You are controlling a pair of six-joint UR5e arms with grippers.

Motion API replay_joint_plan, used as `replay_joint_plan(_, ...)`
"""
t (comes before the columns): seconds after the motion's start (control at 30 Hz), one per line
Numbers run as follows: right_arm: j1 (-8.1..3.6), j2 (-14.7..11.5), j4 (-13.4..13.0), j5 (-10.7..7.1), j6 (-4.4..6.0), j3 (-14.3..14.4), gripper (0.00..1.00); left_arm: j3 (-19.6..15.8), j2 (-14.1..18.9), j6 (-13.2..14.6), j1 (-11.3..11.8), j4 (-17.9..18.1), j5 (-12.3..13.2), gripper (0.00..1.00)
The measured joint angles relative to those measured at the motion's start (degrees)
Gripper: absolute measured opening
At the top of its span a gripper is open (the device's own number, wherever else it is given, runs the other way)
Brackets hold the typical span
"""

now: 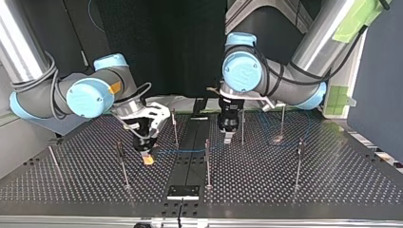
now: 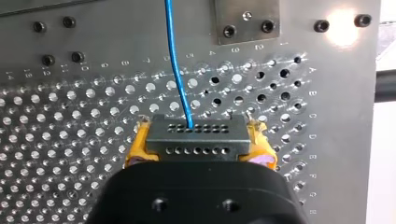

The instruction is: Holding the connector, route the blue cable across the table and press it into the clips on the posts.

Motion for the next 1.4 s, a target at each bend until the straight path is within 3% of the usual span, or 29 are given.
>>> replay_joint_plan(0.27, -0.26, -0.4, 0.2, 0.00, -0.02, 0.0, 0.00, -0.5, 4.4, 0.4, -2.5, -0.8, 0.0, 1.00)
replay_joint_plan(0.6, -0.97, -0.9, 0.4, 0.01, 0.04, 0.0, 0.00, -0.2, 7.9, -1.3, -7.7, 2.7, -3.6, 1.00)
replay_joint_plan(1.0, -1.40, -1.3, 0.5, 0.04, 0.37, 0.0, 0.00, 4.9, 2.9, -0.7, -11.7, -0.1, -4.0, 1.00)
replay_joint_plan(1.4, -1.48, -1.7, 0.6, 0.05, 0.47, 0.0, 0.00, 11.1, -3.2, 0.0, -12.5, -3.2, -6.8, 1.00)
